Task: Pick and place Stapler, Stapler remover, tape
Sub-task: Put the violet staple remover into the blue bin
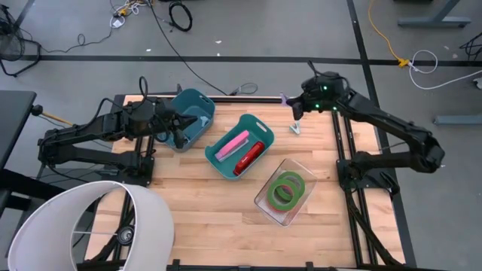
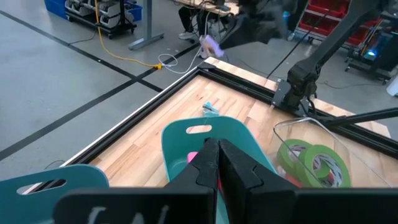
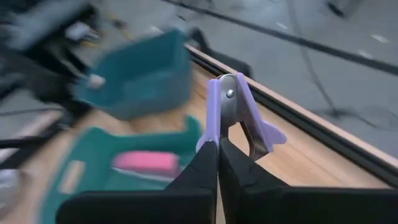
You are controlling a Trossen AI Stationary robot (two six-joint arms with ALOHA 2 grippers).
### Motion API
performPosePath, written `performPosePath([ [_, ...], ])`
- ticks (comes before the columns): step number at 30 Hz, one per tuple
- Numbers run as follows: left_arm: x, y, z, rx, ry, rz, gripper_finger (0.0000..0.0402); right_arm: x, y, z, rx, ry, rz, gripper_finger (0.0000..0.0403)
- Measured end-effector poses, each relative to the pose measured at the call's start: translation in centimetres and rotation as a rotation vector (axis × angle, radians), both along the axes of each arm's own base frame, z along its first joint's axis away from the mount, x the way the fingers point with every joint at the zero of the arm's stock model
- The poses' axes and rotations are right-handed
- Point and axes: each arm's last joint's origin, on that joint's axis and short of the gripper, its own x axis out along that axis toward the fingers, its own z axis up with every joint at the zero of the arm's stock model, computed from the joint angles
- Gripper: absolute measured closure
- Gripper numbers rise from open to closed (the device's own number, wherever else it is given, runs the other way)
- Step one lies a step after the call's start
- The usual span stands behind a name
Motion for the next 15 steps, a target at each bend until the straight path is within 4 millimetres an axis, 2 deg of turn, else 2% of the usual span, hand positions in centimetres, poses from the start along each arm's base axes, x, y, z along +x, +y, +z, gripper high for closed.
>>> performPosePath([
  [15, 0.4, 0.1, 1.1, 0.028, -0.114, -0.002, 0.0385, 2.9, 2.9, 3.8, -0.142, -0.389, 0.380, 0.0401],
])
